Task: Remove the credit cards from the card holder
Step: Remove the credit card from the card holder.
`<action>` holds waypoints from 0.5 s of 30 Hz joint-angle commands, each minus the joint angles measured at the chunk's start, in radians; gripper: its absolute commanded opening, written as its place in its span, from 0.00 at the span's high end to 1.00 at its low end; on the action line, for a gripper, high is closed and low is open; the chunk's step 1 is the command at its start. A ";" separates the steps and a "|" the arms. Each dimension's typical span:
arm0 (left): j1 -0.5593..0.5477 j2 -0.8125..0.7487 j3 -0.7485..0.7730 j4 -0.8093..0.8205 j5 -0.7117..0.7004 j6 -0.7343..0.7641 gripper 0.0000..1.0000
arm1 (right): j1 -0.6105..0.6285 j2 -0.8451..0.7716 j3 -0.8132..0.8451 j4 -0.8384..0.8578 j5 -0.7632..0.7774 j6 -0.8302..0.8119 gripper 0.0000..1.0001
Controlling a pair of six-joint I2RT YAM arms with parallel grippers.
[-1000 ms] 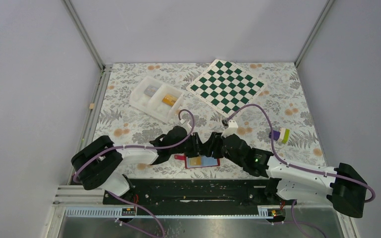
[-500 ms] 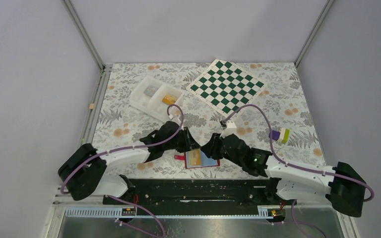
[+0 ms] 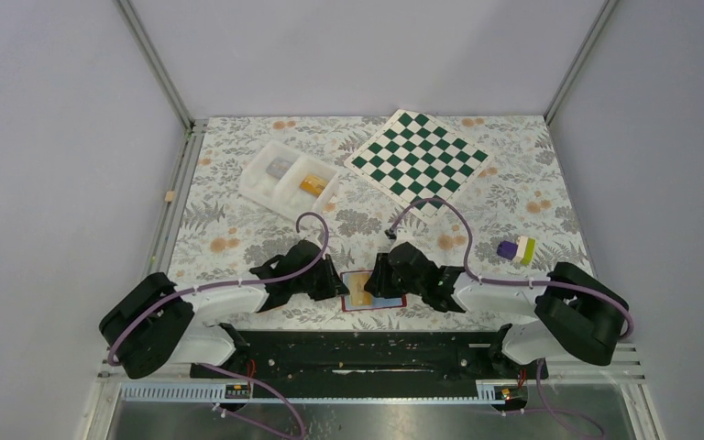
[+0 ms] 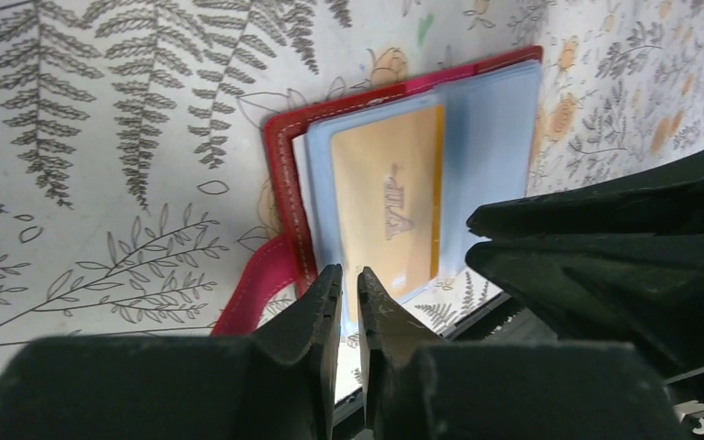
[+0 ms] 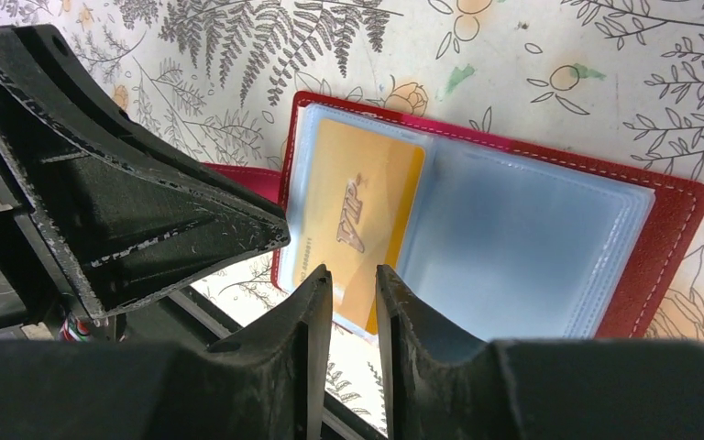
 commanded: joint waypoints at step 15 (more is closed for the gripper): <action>0.016 0.066 -0.028 0.053 -0.007 -0.010 0.88 | -0.034 0.105 0.030 0.065 -0.031 -0.020 0.66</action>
